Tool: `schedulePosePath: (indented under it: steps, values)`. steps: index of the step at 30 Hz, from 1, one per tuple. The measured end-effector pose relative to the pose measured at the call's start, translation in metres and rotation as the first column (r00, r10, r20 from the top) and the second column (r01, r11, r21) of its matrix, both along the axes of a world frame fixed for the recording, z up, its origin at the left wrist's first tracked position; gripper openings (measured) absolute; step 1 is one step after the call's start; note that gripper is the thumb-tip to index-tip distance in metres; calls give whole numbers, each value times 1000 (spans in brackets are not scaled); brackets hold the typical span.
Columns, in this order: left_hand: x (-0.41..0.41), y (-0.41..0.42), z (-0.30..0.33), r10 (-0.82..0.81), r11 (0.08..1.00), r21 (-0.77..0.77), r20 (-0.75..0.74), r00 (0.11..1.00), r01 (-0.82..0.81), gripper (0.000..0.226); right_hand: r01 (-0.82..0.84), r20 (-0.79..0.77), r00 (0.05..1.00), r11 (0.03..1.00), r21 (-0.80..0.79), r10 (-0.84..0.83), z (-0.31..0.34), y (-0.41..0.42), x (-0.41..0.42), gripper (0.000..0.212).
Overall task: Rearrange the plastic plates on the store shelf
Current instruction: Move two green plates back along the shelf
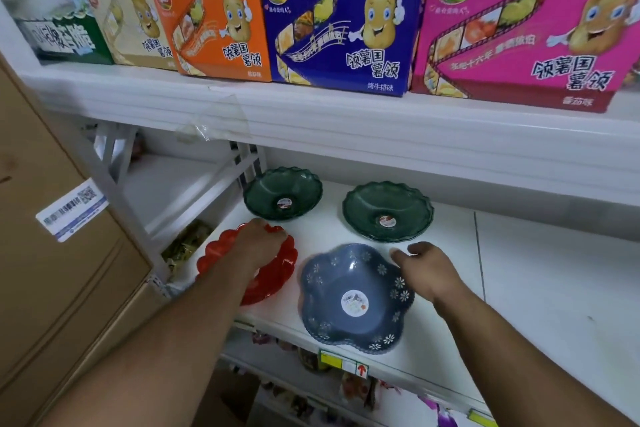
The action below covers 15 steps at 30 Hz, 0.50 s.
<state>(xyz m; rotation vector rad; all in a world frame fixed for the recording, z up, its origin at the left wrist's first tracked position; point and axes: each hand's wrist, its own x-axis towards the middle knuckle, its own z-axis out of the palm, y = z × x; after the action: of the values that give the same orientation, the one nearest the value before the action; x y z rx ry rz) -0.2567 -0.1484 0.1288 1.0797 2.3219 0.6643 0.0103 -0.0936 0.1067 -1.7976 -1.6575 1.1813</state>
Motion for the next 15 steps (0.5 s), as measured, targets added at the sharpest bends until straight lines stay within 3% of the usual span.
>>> schedulePosePath:
  steps: [5, 8, 10, 15]
  values:
    - [-39, 32, -7, 11, 1000, -27, 1, 1000, -11, 32, 120, -108, 987, 992, 34, -116, -7, 37, -16, 23]
    - [-73, 57, -19, 42, 999, -8, 42, 998, -42, 24, 238, -181, 954, 971, -28, -239, -13, 53, -28, 22]
    - [-90, 72, -26, 82, 997, -15, 93, 992, -81, 30, 314, -252, 909, 942, -115, -334, -21, 63, -33, 23]
    - [-121, 97, -40, 133, 991, -45, 160, 978, -128, 51, 393, -265, 856, 892, -221, -443, -41, 81, -38, 35]
